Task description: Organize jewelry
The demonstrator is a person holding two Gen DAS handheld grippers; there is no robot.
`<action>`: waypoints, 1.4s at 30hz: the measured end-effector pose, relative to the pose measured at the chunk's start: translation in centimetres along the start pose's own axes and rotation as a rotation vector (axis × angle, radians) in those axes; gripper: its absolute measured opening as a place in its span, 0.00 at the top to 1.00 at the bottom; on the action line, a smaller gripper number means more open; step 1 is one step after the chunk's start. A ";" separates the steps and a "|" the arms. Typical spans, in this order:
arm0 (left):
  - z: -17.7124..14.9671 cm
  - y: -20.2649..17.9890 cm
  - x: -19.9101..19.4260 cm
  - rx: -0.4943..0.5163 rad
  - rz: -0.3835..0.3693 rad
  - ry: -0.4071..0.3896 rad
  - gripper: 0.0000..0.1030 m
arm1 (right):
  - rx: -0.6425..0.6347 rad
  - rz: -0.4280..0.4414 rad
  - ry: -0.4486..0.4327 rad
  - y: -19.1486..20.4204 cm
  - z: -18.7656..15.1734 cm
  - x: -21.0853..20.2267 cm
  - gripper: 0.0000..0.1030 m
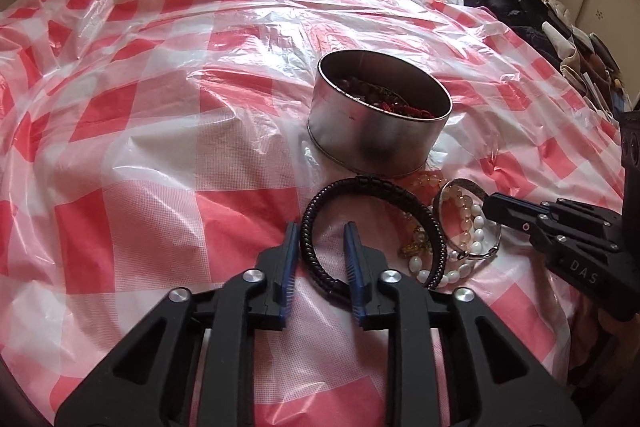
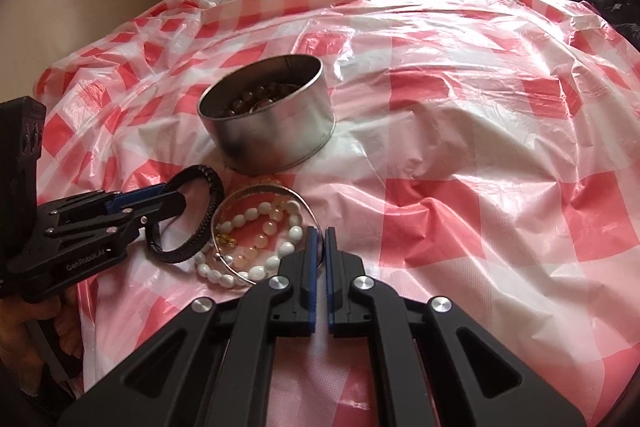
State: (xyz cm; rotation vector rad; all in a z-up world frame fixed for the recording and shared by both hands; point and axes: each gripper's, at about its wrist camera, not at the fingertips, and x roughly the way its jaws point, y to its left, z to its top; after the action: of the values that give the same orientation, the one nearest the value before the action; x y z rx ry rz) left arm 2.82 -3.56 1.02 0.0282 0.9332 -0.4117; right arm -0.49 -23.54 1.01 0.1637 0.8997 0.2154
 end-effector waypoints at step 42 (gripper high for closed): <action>2.8 -0.3 -5.5 -0.058 0.042 -0.239 0.93 | 0.037 0.064 -0.291 0.2 3.6 -4.5 0.96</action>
State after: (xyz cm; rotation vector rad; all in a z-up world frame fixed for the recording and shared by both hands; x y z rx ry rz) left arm 2.02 -2.56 7.03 -0.0530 0.7067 -0.3406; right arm -0.37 -24.66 6.62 0.2515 0.6096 0.2276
